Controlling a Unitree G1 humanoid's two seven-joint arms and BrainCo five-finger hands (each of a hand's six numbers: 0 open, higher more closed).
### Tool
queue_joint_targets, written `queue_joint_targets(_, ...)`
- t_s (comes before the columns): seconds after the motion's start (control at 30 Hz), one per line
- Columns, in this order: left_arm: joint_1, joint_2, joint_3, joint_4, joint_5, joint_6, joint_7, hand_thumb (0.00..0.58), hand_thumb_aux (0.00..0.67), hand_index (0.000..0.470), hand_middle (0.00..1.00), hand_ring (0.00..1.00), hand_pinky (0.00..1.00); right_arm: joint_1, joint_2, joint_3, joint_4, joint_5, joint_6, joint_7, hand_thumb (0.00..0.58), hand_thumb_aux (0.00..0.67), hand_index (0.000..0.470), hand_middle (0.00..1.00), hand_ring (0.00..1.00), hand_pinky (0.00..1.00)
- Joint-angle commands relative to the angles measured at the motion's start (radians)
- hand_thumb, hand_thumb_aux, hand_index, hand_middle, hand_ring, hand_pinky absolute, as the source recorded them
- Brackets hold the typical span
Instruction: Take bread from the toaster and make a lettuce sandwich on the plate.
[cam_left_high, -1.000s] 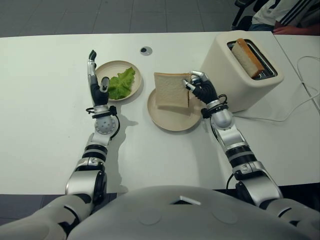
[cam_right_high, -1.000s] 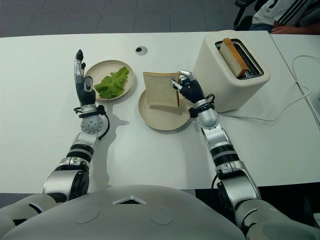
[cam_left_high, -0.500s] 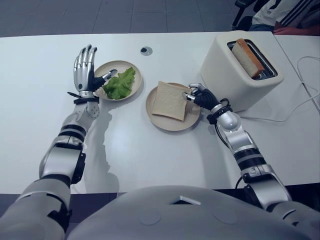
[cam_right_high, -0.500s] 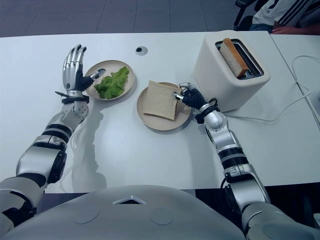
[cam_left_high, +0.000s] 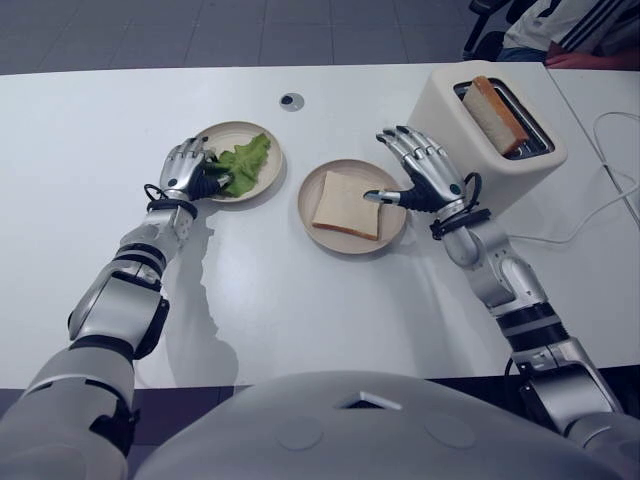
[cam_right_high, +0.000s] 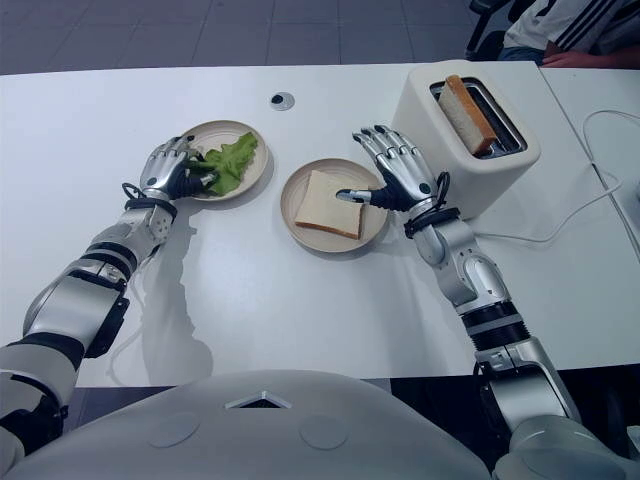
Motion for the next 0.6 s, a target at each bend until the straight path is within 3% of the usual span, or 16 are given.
queue_joint_targets(0.03, 0.034, 0.014, -0.03, 0.011, -0.02, -0.009, -0.059, 0.58, 0.67, 0.47, 0.0, 0.0, 0.0, 0.034, 0.034, -0.032, -0.177, -0.008, 0.014, -0.012, 0.0, 0.0, 0.0, 0.0, 0.0, 0.0)
queue_joint_targets(0.2, 0.056, 0.036, -0.011, -0.04, -0.062, -0.029, -0.008, 0.58, 0.67, 0.47, 0.0, 0.0, 0.0, 0.052, 0.057, -0.062, -0.262, -0.016, 0.017, -0.028, 0.0, 0.0, 0.0, 0.0, 0.0, 0.0)
queue_joint_targets(0.3, 0.103, 0.025, 0.076, -0.167, -0.191, -0.145, -0.008, 0.58, 0.67, 0.47, 0.0, 0.0, 0.0, 0.06, 0.067, -0.065, -0.262, -0.015, 0.007, -0.038, 0.0, 0.0, 0.0, 0.0, 0.0, 0.0)
queue_joint_targets(0.43, 0.211, -0.049, 0.159, -0.45, -0.452, -0.3, -0.2, 0.58, 0.67, 0.47, 0.0, 0.0, 0.0, 0.072, 0.074, -0.093, -0.278, -0.002, -0.007, -0.058, 0.0, 0.0, 0.0, 0.0, 0.0, 0.0)
queue_joint_targets(0.6, 0.299, -0.133, 0.133, -0.666, -0.622, -0.298, -0.453, 0.58, 0.67, 0.47, 0.0, 0.0, 0.0, 0.092, 0.062, -0.148, -0.311, 0.021, -0.028, -0.065, 0.0, 0.0, 0.0, 0.0, 0.0, 0.0)
